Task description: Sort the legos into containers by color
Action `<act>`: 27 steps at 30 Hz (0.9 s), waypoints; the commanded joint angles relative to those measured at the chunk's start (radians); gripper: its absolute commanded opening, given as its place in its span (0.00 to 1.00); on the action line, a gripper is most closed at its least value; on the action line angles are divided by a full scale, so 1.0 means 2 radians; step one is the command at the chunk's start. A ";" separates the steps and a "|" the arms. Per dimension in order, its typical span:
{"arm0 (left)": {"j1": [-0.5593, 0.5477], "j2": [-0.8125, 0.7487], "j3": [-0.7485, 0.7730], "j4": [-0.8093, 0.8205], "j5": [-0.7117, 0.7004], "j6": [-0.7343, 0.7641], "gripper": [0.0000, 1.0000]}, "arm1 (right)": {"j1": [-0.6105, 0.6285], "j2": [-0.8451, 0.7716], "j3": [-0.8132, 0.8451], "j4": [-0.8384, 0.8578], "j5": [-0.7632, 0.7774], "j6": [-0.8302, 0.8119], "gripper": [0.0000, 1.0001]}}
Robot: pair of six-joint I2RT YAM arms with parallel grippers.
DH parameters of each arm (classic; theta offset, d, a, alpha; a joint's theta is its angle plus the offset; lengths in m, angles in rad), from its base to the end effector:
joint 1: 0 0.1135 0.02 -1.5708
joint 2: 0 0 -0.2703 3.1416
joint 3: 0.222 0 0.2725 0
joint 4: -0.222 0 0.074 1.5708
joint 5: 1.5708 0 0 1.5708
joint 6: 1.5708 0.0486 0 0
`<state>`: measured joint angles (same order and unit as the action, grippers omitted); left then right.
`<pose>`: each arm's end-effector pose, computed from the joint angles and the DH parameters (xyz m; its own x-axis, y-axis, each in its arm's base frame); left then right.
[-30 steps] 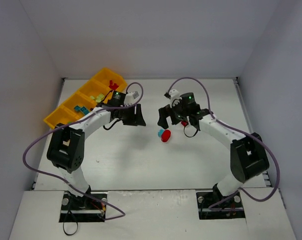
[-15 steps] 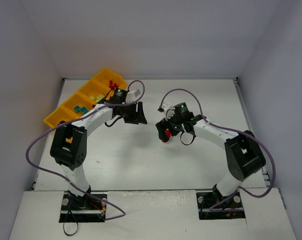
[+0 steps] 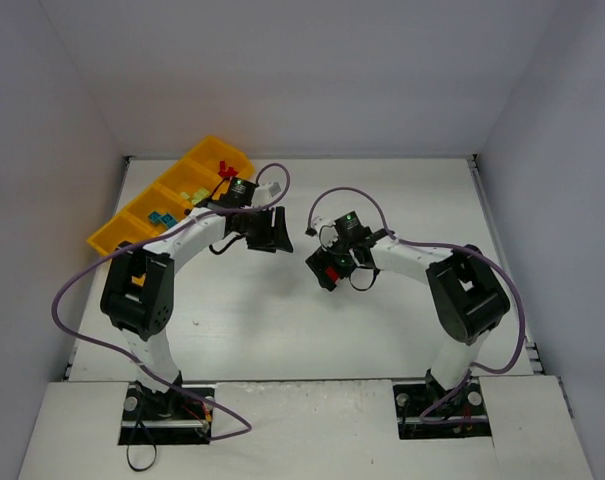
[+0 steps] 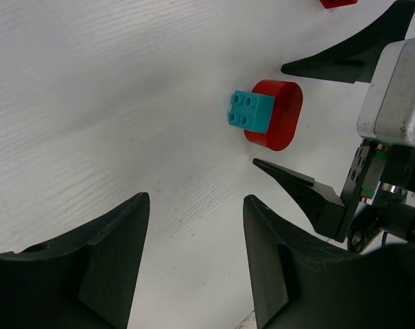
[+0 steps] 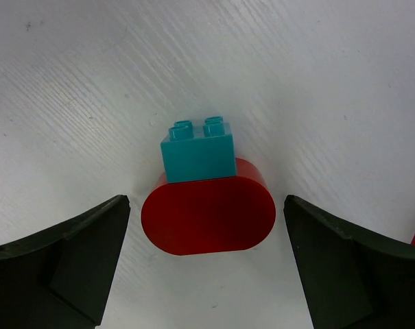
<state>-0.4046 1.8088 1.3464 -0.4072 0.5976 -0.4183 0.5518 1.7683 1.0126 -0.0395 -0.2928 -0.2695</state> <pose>0.3772 -0.1913 0.2241 -0.9096 0.0242 -0.4149 0.3170 0.6860 -0.6549 0.3265 0.2175 0.1539 -0.4066 -0.5497 -0.7297 -0.8116 0.5842 0.0122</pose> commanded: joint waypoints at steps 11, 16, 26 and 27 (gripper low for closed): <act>0.001 0.006 0.037 0.002 0.018 0.011 0.51 | 0.010 -0.007 -0.012 0.033 0.007 -0.045 0.08; 0.001 -0.002 0.046 0.009 0.059 0.017 0.51 | 0.009 -0.053 -0.035 0.063 0.004 -0.046 0.00; -0.007 0.015 0.065 0.062 0.219 -0.015 0.71 | 0.009 -0.163 -0.090 0.111 0.010 -0.039 0.00; -0.010 0.017 0.066 0.068 0.237 -0.019 0.71 | 0.009 -0.172 -0.092 0.111 0.008 -0.039 0.01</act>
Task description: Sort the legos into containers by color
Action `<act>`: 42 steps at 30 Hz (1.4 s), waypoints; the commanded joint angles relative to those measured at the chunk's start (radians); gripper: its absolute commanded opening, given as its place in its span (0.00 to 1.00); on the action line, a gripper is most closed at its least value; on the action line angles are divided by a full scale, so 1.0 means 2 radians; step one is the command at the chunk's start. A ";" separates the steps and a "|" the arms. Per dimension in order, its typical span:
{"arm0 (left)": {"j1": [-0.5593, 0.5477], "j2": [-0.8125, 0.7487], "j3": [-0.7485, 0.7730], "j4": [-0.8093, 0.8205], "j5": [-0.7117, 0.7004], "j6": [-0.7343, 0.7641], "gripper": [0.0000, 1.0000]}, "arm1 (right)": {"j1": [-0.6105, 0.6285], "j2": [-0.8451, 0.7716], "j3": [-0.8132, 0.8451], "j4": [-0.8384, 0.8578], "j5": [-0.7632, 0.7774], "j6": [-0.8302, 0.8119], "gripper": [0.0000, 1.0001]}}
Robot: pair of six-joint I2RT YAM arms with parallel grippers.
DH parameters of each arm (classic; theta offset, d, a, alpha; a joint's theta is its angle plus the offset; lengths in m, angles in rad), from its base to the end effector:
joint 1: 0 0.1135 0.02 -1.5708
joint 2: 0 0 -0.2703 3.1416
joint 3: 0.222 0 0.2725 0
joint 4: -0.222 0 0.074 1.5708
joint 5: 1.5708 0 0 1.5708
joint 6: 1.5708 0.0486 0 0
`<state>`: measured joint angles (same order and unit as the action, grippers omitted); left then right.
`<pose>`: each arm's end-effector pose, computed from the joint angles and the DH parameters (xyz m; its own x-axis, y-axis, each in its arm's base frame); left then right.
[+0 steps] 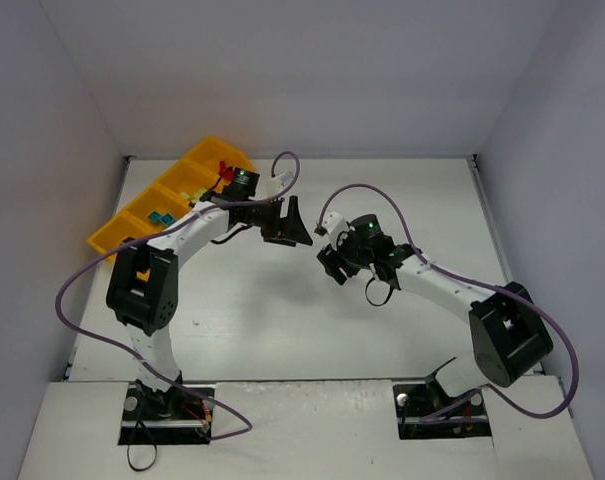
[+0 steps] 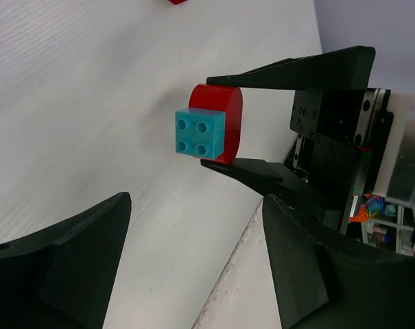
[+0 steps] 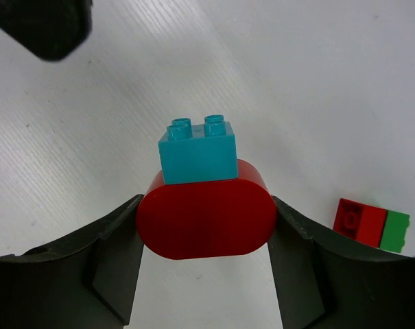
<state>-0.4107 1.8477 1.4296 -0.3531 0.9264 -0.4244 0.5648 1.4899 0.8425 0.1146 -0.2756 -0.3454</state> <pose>0.3835 -0.2094 0.2485 -0.8975 0.1211 -0.4240 0.4344 0.4079 -0.8031 0.2889 0.1987 0.2091 -0.1623 -0.4885 -0.8573 -0.8162 0.5547 -0.1616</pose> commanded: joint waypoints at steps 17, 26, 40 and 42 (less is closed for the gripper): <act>-0.045 0.039 0.063 0.042 0.074 -0.009 0.72 | -0.005 -0.096 -0.017 0.026 -0.035 0.006 0.07; -0.045 0.051 0.071 0.065 0.084 -0.018 0.65 | -0.009 -0.098 -0.017 0.024 -0.055 0.012 0.07; -0.043 0.055 0.054 0.135 0.137 -0.063 0.00 | -0.013 -0.096 -0.019 0.024 -0.063 0.013 0.08; -0.040 0.056 0.053 0.140 0.146 -0.070 0.00 | -0.013 -0.098 -0.022 0.024 -0.062 0.012 0.08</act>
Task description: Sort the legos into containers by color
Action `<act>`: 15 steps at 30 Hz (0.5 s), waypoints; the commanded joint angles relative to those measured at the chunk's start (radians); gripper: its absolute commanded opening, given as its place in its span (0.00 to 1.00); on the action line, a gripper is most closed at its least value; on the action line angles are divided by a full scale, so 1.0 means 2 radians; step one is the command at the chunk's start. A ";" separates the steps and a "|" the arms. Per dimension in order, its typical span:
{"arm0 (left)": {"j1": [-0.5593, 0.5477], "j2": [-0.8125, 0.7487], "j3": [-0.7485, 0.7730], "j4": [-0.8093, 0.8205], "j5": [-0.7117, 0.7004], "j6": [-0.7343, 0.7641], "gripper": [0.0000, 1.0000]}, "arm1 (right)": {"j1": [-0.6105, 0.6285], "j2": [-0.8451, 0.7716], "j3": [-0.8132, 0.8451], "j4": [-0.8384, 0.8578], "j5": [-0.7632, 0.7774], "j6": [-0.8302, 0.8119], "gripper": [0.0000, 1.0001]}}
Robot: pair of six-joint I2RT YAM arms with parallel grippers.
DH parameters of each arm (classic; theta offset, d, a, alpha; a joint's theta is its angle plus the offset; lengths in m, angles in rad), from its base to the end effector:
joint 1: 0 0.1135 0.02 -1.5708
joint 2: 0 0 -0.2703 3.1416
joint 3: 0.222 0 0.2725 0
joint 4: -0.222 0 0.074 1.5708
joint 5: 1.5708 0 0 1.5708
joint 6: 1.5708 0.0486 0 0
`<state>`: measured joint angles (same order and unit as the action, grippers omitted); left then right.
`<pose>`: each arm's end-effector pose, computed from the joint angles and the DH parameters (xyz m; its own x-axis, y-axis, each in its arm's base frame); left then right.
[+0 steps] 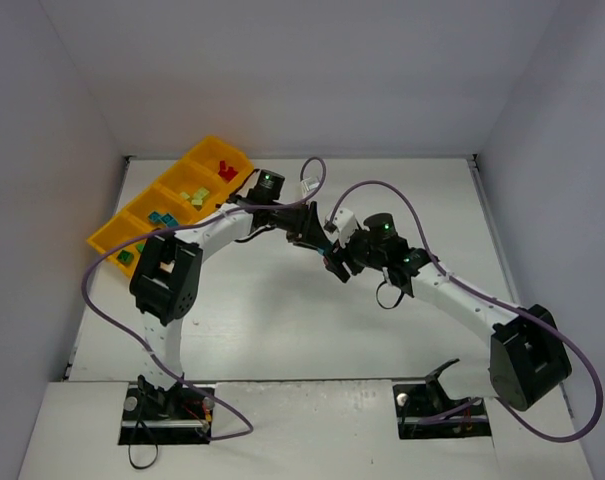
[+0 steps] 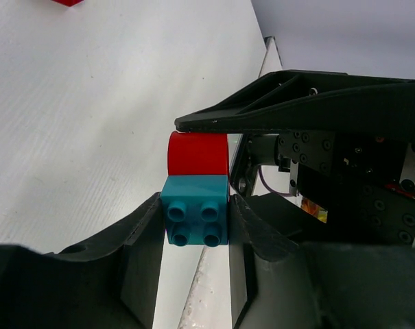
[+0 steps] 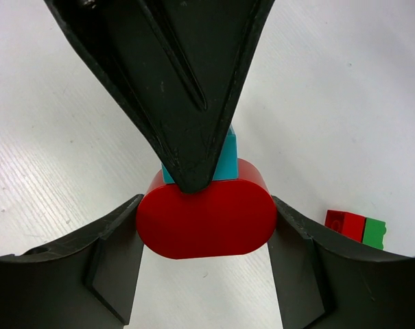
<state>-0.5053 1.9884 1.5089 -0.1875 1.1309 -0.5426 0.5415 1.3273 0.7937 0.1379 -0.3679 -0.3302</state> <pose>0.3878 -0.2648 0.2326 -0.8912 0.2417 -0.3838 0.4297 0.1790 -0.8850 0.2689 0.1821 0.2463 -0.0643 -0.3917 -0.9178 -0.8311 0.5302 -0.1680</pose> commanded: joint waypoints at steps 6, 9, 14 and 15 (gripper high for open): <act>0.044 -0.021 0.006 0.085 0.064 -0.046 0.00 | -0.002 -0.031 -0.013 0.013 0.000 0.009 0.08; 0.068 -0.029 0.006 0.085 0.073 -0.051 0.00 | -0.002 -0.038 -0.021 0.012 0.008 0.012 0.08; 0.107 -0.048 0.011 0.046 0.075 -0.030 0.00 | -0.002 -0.042 -0.022 0.012 0.017 0.014 0.08; 0.122 -0.052 0.012 0.036 0.072 -0.019 0.00 | -0.002 -0.042 -0.021 0.012 0.018 0.015 0.08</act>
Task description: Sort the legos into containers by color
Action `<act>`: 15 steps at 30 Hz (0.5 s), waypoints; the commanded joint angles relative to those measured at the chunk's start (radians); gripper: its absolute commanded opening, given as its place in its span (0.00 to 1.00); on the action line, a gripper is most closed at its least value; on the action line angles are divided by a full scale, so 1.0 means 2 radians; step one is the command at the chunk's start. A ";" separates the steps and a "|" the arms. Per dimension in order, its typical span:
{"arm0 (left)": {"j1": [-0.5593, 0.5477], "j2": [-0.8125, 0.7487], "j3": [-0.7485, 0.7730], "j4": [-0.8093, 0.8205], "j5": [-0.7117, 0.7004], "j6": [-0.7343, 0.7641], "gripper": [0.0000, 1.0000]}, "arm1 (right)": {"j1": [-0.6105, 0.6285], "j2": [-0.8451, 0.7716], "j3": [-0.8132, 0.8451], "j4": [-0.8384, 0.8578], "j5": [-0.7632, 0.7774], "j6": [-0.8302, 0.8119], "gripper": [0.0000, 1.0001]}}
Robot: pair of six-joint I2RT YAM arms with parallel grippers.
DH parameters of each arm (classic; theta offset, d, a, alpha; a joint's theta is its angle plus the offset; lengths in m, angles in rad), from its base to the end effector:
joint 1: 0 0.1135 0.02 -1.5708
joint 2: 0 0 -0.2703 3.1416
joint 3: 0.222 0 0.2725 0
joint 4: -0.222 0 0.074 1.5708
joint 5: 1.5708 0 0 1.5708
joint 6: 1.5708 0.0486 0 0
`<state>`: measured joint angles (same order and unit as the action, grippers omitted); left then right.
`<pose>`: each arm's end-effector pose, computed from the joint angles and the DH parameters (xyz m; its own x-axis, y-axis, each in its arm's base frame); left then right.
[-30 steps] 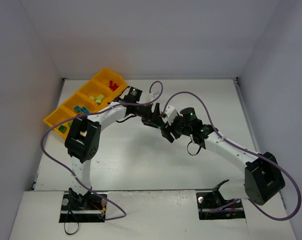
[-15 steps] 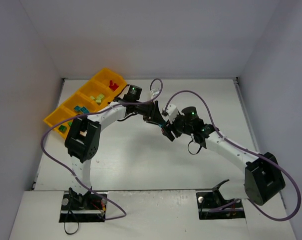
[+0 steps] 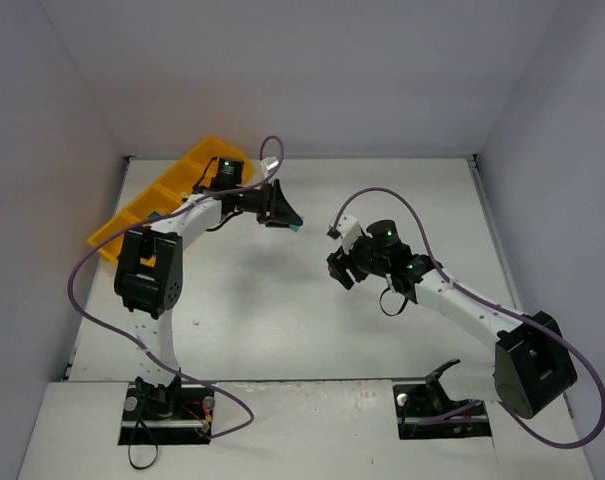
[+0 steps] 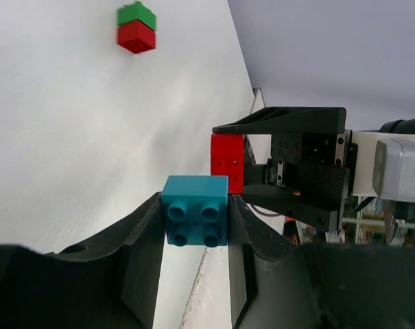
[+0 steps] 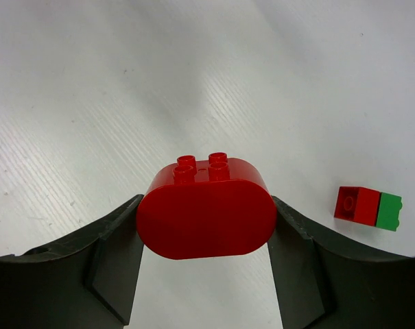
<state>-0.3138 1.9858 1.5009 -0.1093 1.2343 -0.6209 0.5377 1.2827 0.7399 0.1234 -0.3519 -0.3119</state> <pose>0.4298 -0.1877 0.2396 -0.9252 0.0983 -0.3665 0.3782 0.1596 -0.9119 0.2586 0.1737 0.2380 -0.1024 -0.3964 -0.9123 -0.8222 0.5499 -0.1467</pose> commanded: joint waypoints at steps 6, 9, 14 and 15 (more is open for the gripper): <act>0.102 -0.091 0.034 -0.143 -0.091 0.096 0.00 | 0.000 -0.021 0.020 0.010 0.005 0.009 0.08; 0.153 -0.135 0.040 -0.193 -0.227 0.102 0.00 | 0.000 -0.022 0.027 0.007 0.003 0.010 0.08; 0.223 -0.165 0.056 -0.242 -0.467 0.104 0.00 | 0.000 -0.024 0.032 0.003 -0.007 0.013 0.08; 0.230 -0.163 0.060 -0.246 -0.487 0.103 0.00 | 0.000 -0.025 0.033 0.004 -0.009 0.014 0.08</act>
<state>0.1165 1.7233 1.5547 -0.5278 0.5671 -0.4469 0.5377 1.2778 0.7475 0.0948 -0.3485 -0.2951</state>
